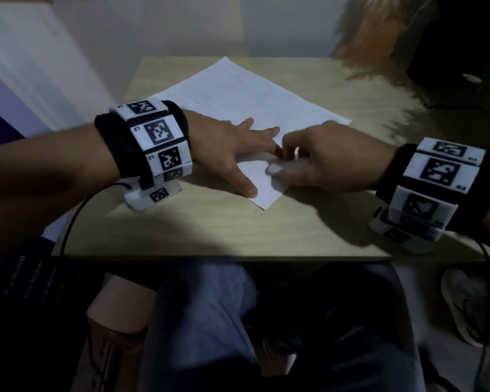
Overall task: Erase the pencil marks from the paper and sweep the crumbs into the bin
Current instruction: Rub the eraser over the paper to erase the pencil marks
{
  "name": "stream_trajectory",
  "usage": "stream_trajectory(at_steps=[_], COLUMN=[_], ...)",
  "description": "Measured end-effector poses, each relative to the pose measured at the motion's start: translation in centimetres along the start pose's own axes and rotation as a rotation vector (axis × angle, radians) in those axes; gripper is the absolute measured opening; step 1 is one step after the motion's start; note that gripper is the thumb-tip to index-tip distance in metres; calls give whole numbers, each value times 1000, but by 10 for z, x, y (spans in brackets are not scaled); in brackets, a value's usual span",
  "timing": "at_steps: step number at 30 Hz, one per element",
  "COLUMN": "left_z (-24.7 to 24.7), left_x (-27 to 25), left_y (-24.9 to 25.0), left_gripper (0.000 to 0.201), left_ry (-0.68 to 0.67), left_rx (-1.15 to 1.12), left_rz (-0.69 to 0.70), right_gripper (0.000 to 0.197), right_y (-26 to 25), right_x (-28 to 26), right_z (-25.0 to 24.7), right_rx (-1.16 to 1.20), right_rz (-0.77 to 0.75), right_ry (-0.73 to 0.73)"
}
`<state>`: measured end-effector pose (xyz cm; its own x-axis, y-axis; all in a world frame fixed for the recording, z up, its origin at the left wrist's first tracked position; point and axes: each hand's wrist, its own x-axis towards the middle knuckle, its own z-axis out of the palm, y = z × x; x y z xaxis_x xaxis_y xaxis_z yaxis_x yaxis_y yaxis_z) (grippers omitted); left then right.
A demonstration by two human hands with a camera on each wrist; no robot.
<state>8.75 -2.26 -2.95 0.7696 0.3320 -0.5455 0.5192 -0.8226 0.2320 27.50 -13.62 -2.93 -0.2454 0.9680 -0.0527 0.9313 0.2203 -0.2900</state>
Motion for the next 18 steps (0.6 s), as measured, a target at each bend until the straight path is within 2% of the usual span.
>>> stream_trajectory(at_steps=[2,6,11,15,18], left_z=[0,1,-2,-2,-2], left_x=[1,0,-5,-5,-5], left_y=[-1,-2,2,1,2], left_gripper=[97,93,87,91,90], left_ry=[3,13,69,80,74], left_rx=[8,-8,-58,-78,-55], left_rz=[9,-16,-72,-77,-103], right_gripper=[33,29,36,29,35], right_y=[2,-6,10,5,9], right_x=[2,-4,1,-4,-1], right_z=[1,5,2,5,0], right_rx=[-85,22,-16,24,-50], right_rz=[15,-99,32,-67,31], right_ry=[74,-55,81,-24,42])
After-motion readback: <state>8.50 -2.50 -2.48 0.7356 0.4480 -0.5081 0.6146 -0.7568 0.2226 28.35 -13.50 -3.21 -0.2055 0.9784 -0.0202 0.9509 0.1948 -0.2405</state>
